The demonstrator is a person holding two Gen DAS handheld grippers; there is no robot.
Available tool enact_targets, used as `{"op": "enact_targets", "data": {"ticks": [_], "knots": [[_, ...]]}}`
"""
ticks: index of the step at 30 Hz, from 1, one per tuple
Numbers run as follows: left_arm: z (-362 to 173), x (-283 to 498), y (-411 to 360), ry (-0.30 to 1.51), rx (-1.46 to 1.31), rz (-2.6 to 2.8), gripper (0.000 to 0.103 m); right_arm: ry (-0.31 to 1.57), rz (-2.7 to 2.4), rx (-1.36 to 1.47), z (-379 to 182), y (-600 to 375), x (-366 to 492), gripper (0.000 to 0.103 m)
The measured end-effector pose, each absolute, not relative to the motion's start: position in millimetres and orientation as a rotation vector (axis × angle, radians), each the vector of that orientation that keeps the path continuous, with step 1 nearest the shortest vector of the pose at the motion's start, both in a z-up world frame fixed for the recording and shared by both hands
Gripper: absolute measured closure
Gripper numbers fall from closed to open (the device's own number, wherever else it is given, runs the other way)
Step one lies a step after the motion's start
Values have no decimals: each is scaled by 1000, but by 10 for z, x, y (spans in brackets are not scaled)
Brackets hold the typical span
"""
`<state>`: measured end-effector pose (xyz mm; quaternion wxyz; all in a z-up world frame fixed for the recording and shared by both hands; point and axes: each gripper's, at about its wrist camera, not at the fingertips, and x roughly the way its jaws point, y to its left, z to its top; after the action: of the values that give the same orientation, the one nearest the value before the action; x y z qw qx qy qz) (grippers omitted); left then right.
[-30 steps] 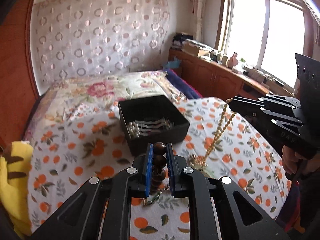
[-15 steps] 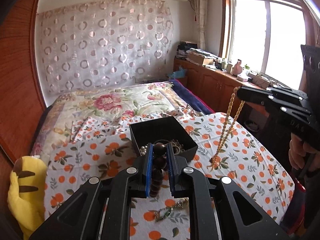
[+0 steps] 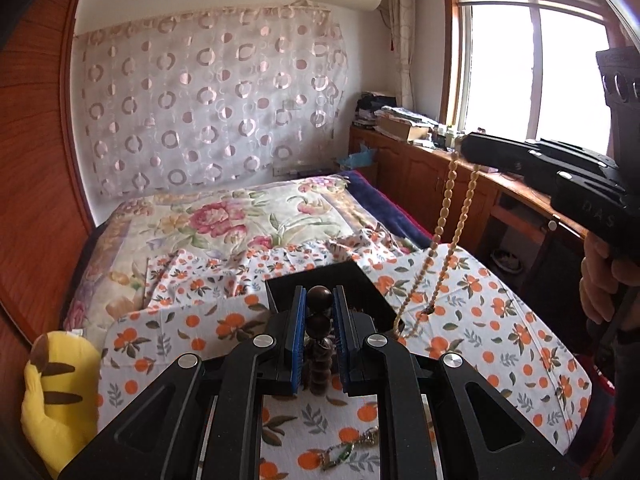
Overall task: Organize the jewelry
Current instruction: 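Carry the bead bracelet and gold chain into the black box while opening both tools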
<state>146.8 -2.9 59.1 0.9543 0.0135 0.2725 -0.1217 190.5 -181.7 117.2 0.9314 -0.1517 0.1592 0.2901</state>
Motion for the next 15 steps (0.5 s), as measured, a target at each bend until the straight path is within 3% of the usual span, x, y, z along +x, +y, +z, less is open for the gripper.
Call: {"op": "enact_targets", "data": {"ticks": [15], "knots": [[680, 1898, -47, 543, 21, -272, 91, 330, 653, -267, 1176, -1736, 2494, 98]]}}
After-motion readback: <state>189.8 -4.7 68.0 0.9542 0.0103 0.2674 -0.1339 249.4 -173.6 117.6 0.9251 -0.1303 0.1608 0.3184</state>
